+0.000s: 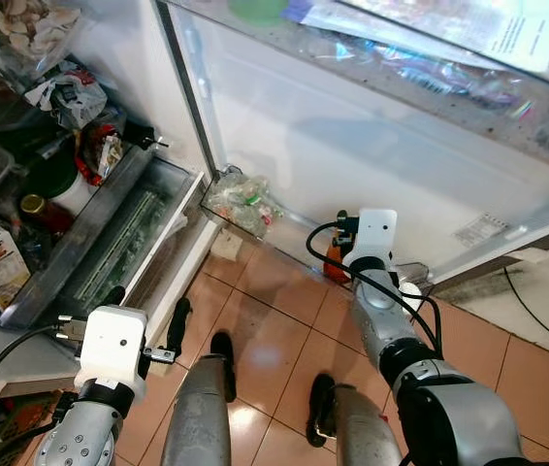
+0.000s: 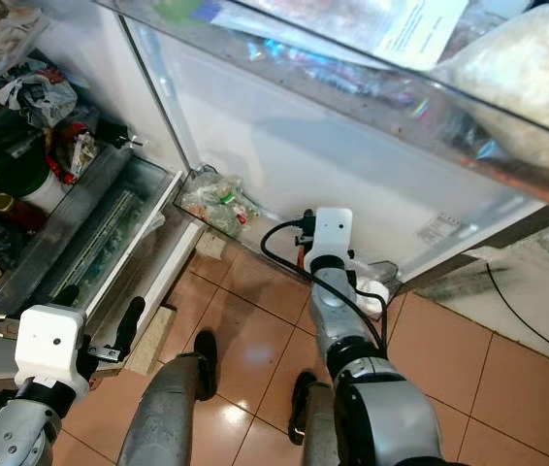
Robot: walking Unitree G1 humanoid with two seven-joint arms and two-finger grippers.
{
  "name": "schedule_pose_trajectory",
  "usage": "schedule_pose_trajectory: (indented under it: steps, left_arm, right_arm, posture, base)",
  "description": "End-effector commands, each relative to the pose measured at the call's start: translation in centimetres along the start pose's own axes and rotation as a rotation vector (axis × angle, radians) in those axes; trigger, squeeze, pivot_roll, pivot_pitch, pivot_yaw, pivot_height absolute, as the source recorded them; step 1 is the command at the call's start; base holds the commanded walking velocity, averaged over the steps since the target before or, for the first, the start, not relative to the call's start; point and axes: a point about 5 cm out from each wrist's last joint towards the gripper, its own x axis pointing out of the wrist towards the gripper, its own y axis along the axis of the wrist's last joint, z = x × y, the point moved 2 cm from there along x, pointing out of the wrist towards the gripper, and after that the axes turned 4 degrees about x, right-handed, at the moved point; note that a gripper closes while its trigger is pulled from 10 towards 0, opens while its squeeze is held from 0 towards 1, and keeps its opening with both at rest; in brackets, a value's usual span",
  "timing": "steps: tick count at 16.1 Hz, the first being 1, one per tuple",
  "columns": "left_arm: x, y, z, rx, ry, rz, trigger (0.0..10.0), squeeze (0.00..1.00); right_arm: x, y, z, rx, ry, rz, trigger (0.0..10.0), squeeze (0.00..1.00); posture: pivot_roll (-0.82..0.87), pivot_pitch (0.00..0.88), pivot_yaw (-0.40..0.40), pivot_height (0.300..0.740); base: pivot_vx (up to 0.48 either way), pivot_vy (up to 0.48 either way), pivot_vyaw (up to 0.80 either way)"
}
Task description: Restocking fridge
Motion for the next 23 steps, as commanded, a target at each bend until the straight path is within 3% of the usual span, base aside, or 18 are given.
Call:
schedule_pose_trajectory:
  steps: [1, 4, 5, 6, 7, 8, 9, 13, 15, 18, 23]
  left_arm:
    - [-0.4, -0.6, 0.0, 0.006, -0.001, -0.038, 10.0, 0.0]
    - [-0.4, -0.6, 0.0, 0.008, -0.008, -0.04, 10.0, 0.0]
    - [-0.3, -0.7, 0.1, 0.007, -0.013, -0.044, 10.0, 0.0]
    - [-0.3, -0.7, 0.2, 0.007, -0.016, -0.045, 10.0, 0.0]
    - [-0.2, -0.8, 0.2, 0.007, -0.017, -0.045, 10.0, 0.0]
    - [-0.2, -0.8, 0.2, 0.008, -0.018, -0.046, 10.0, 0.0]
    - [-0.1, -0.8, 0.2, 0.008, -0.019, -0.047, 10.0, 0.0]
    - [0.1, -0.8, 0.2, 0.012, -0.024, -0.047, 10.0, 0.0]
    - [0.3, -0.9, 0.2, 0.014, -0.027, -0.045, 10.0, 0.0]
    - [0.9, -0.9, 0.2, 0.018, -0.032, -0.039, 10.0, 0.0]
    - [2.6, -0.7, 0.5, 0.018, -0.037, -0.005, 10.0, 0.0]
  right_arm:
    - [-0.7, -1.4, 0.1, 0.008, -0.018, -0.053, 10.0, 0.0]
    - [-1.1, -2.3, 0.5, -0.004, -0.047, -0.09, 10.0, 0.0]
    - [-1.5, -3.0, 1.0, -0.014, -0.074, -0.121, 10.0, 0.12]
    - [-1.7, -3.3, 1.2, -0.03, -0.086, -0.136, 10.0, 0.62]
    - [-1.7, -3.4, 1.4, -0.04, -0.095, -0.14, 10.0, 0.68]
    - [-1.8, -3.5, 1.7, -0.048, -0.115, -0.15, 10.0, 0.83]
    - [-1.8, -3.7, 2.1, -0.048, -0.138, -0.161, 10.0, 0.87]
    - [-1.7, -3.7, 2.6, -0.064, -0.171, -0.186, 10.0, 0.87]
    - [-1.7, -3.6, 2.7, -0.058, -0.174, -0.177, 10.0, 1.0]
    - [-1.2, -2.5, 2.2, -0.013, -0.146, -0.127, 10.0, 1.0]
    - [-0.4, -0.3, 2.6, -0.065, -0.104, -0.023, 10.0, 1.0]
  posture:
    - [0.34, 0.382, 0.01, 0.74]
    - [0.33, 0.382, 0.012, 0.74]
    - [0.33, 0.382, 0.012, 0.74]
    - [0.33, 0.382, 0.013, 0.74]
    - [0.33, 0.381, 0.013, 0.74]
    - [0.33, 0.379, 0.014, 0.74]
    - [0.33, 0.379, 0.014, 0.74]
    - [0.32, 0.371, 0.014, 0.74]
    - [0.32, 0.364, 0.014, 0.74]
    - [0.31, 0.345, 0.012, 0.74]
    - [0.27, 0.304, -0.003, 0.74]
  base:
    - [0.0, 0.0, 0.0]
    - [0.0, 0.0, 0.0]
    - [0.0, 0.0, 0.0]
    - [0.0, 0.0, 0.0]
    - [0.0, 0.0, 0.0]
    - [0.0, 0.0, 0.0]
    - [0.0, 0.0, 0.0]
    - [0.0, 0.0, 0.0]
    - [0.0, 0.0, 0.0]
    - [0.0, 0.0, 0.0]
    - [0.0, 0.0, 0.0]
